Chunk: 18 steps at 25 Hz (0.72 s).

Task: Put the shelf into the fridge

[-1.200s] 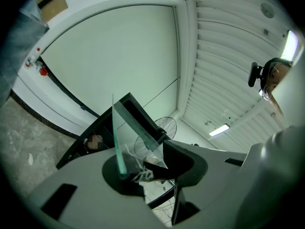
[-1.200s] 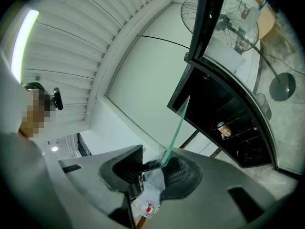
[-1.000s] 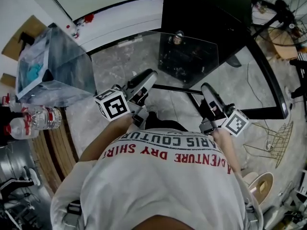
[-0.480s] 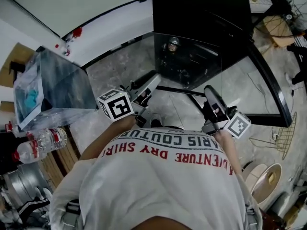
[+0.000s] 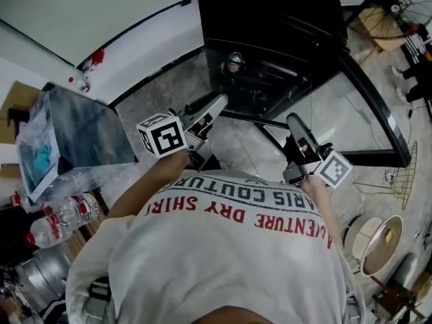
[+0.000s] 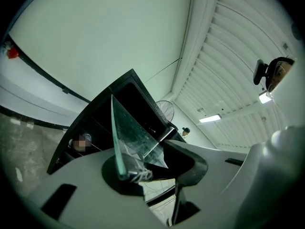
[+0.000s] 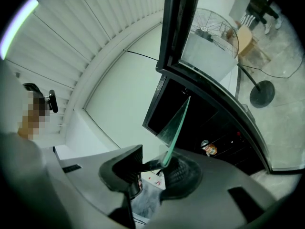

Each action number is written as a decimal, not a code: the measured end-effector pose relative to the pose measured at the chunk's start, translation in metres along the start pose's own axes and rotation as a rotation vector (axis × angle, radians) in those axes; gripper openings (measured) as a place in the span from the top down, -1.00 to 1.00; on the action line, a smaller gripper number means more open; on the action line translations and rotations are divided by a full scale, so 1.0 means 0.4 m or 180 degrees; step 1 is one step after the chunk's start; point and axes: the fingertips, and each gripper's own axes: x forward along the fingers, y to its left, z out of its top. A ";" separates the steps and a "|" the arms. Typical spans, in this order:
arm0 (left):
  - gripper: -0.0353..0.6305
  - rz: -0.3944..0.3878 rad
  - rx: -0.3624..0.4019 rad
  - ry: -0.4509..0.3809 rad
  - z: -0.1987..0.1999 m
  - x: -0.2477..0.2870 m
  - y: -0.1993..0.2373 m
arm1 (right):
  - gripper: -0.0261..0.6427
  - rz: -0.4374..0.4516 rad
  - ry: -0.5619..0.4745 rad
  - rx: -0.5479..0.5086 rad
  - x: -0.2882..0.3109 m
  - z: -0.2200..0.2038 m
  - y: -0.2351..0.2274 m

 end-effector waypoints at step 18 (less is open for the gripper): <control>0.47 -0.0139 -0.0080 0.0239 0.042 0.112 0.078 | 0.56 -0.0251 -0.0117 0.0001 0.047 0.048 -0.082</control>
